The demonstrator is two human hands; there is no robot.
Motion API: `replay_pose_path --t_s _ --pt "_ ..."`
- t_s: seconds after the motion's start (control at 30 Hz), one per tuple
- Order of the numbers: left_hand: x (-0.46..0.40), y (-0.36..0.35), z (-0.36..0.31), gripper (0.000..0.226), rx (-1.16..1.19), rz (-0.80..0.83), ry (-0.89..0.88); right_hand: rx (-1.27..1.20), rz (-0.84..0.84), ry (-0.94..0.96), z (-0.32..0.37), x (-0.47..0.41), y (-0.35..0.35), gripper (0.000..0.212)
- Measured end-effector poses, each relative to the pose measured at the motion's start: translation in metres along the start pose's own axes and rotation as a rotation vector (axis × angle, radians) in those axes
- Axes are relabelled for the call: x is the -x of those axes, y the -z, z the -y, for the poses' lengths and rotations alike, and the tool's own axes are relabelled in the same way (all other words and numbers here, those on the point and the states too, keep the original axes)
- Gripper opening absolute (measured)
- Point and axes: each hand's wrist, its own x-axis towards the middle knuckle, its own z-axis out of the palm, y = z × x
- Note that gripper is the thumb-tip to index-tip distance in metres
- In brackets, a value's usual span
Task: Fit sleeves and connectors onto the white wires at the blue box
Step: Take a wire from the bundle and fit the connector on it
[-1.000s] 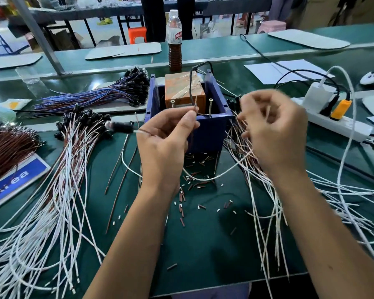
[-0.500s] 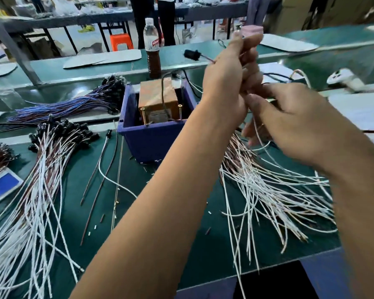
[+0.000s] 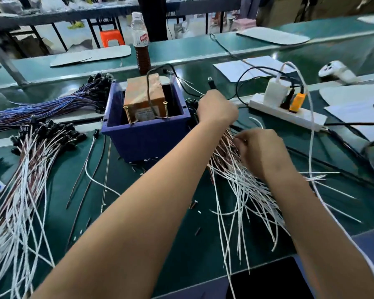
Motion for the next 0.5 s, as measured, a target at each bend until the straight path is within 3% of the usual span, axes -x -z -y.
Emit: replay_pose_path --t_s 0.1,0.17,0.3,0.4,0.5 --pt "-0.004 -0.002 0.01 0.024 -0.157 -0.01 -0.053 0.031 -0.06 0.019 0.003 0.006 -0.007 0.021" --pt "-0.003 -0.002 0.013 0.007 -0.186 -0.046 -0.074 0.026 -0.096 0.026 0.006 0.007 -0.01 0.019" --pt "0.004 -0.006 0.018 0.041 -0.219 -0.173 -0.123 0.091 -0.111 0.041 0.01 0.008 -0.017 0.026" --pt "0.009 -0.006 0.02 0.044 -0.295 -0.213 -0.16 -0.057 -0.103 0.071 0.012 0.008 -0.019 0.042" --pt "0.016 -0.003 0.02 0.046 -0.415 -0.135 -0.161 -0.175 -0.107 0.075 0.014 0.007 -0.016 0.033"
